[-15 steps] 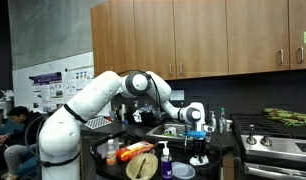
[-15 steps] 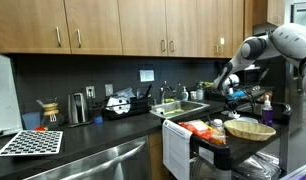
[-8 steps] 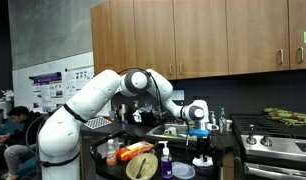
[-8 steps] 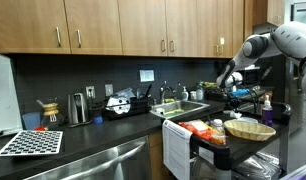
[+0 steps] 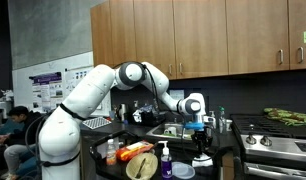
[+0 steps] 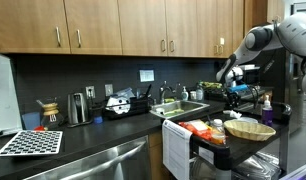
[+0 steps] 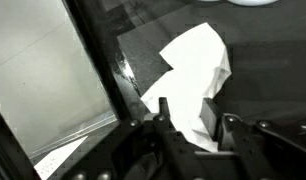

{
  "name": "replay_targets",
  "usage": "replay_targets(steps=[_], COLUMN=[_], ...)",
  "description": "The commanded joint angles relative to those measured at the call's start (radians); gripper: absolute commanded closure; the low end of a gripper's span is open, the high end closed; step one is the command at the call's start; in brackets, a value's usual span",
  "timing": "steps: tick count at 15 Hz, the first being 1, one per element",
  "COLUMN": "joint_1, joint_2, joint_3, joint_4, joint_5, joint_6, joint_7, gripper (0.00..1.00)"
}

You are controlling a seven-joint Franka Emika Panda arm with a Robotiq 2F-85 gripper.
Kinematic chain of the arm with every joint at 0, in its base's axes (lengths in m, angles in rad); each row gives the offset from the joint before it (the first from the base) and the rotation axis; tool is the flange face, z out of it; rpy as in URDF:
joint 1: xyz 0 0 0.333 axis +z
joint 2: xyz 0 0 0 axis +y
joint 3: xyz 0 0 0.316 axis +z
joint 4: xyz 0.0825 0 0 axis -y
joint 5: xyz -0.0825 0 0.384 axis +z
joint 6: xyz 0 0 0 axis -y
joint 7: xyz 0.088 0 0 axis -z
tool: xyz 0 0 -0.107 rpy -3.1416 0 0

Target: Move the white napkin backwards then use it to wipe the top shelf of the service trolley.

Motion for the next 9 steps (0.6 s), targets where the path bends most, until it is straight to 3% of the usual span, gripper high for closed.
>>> replay_targets(steps=[1,5,9], joint_1=[0.047,0.108,0.165], joint_2=[-0.165,-0.315,-0.479], joint_3=[0.013,0.027,0.036], joint_4=[-0.175,-0.305,-0.446], joint_5=[0.012,0.008,-0.009], joint_6=[0.055,0.071,0.094], joint_7=[0.032,0.068,0.106], gripper=[0.30,0.02,0.00])
